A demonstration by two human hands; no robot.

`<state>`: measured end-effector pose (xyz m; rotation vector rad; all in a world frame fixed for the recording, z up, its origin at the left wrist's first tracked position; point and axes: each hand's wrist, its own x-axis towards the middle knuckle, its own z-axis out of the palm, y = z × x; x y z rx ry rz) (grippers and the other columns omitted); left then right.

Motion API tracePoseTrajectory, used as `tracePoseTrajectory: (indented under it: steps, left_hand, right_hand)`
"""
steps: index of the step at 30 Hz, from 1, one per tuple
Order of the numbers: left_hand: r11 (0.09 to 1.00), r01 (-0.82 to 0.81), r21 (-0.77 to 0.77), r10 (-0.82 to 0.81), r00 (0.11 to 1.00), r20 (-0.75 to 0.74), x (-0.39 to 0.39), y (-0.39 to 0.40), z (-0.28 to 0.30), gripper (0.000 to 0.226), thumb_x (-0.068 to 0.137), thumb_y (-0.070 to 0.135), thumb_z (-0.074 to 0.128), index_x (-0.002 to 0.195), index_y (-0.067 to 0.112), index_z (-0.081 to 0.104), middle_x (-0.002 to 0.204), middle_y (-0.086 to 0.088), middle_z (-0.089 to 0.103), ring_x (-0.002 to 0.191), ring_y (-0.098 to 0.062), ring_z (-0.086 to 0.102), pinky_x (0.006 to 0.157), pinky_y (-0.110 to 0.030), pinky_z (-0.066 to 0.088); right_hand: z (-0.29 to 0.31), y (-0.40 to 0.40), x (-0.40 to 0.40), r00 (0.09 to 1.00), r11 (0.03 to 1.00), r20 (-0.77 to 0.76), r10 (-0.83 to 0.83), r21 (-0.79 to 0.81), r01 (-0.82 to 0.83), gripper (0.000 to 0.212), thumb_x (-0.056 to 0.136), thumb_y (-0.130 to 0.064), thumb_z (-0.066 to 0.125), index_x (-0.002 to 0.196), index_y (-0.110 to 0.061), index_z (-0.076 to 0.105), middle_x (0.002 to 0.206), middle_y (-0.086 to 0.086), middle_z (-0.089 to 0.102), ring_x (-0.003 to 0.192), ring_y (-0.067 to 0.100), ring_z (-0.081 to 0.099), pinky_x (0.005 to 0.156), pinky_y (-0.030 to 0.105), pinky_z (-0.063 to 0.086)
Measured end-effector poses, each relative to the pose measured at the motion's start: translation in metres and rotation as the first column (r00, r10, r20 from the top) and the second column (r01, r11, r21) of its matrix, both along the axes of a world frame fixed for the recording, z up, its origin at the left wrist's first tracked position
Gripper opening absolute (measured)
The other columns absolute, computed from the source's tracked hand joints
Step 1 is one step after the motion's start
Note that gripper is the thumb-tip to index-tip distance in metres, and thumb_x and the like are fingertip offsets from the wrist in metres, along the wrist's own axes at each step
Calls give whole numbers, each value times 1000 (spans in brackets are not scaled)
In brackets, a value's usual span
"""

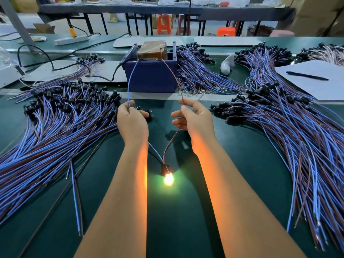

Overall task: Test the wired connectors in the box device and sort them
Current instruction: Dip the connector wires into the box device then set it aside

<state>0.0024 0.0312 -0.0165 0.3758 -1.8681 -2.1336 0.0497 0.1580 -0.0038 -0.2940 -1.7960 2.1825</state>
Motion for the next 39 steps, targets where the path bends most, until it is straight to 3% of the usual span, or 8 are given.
tracePoseTrajectory:
  steps: [7, 13, 16, 20, 27, 30, 34, 39]
  left_hand:
    - [970, 211, -124, -210, 977, 24, 4, 2, 6, 24, 99, 11, 36, 98, 24, 57, 61, 7, 65, 41, -8, 44, 47, -23, 37]
    - [857, 452, -249, -472, 881, -26, 17, 18, 8, 23, 97, 12, 52, 92, 19, 74, 89, -1, 75, 78, -9, 67, 73, -25, 54]
    - [853, 490, -183, -499, 867, -5, 17, 15, 9, 25, 95, 13, 52, 90, 15, 77, 82, -5, 74, 76, -13, 64, 78, -37, 56]
    - [890, 446, -93, -449, 894, -13, 16, 13, 11, 22, 96, 18, 54, 87, 17, 73, 46, 15, 46, 41, -2, 38, 45, -17, 35]
    - [878, 344, 334, -336, 938, -85, 10, 7, 16, 19, 101, 14, 51, 86, 13, 63, 55, 6, 50, 48, -7, 44, 45, -18, 37]
    - [826, 320, 465, -313, 945, -95, 9, 2, 18, 18, 101, 18, 50, 90, 15, 64, 58, 7, 58, 51, -6, 54, 46, -18, 44]
    - [756, 340, 559, -334, 935, -118, 10, 1, 20, 26, 104, 24, 43, 88, 18, 62, 58, 8, 57, 49, -6, 51, 46, -18, 41]
    - [694, 319, 645, -292, 944, -152, 10, -2, 23, 26, 105, 24, 40, 87, 19, 59, 56, 9, 53, 46, -5, 45, 44, -16, 34]
  right_hand:
    - [0, -2, 1, 999, 1000, -41, 0, 23, 1, 19, 100, -9, 48, 104, -22, 61, 75, 2, 72, 58, 15, 62, 57, 22, 52]
    - [-2, -7, 3, 998, 976, -43, 39, 214, -29, 9, 96, -7, 55, 89, -7, 61, 68, 2, 69, 51, 16, 54, 47, 25, 45]
    - [-3, -8, 3, 999, 953, -11, 47, 301, -41, 11, 96, -10, 57, 90, -3, 64, 64, 1, 67, 48, 11, 51, 48, 28, 42]
    - [-3, -8, 2, 997, 934, 6, 72, 352, -70, 13, 94, -11, 60, 82, -10, 63, 60, 2, 63, 44, 6, 48, 51, 27, 40]
    - [-2, -5, 4, 976, 833, 139, 165, 510, -214, 30, 85, -31, 74, 81, -2, 71, 66, 1, 53, 61, 8, 41, 60, 25, 35]
    - [0, -1, 6, 966, 816, 150, 212, 516, -259, 25, 88, -29, 71, 79, -6, 75, 52, -9, 50, 49, 1, 37, 53, 17, 33]
    - [-1, 1, 5, 998, 832, 33, 54, 552, -64, 22, 89, -27, 69, 77, -9, 72, 47, -11, 43, 45, 4, 36, 49, 18, 31]
    - [1, 8, 7, 942, 793, -159, -296, 508, 335, 19, 94, -30, 62, 75, -31, 62, 61, -3, 64, 57, 16, 61, 60, 31, 48]
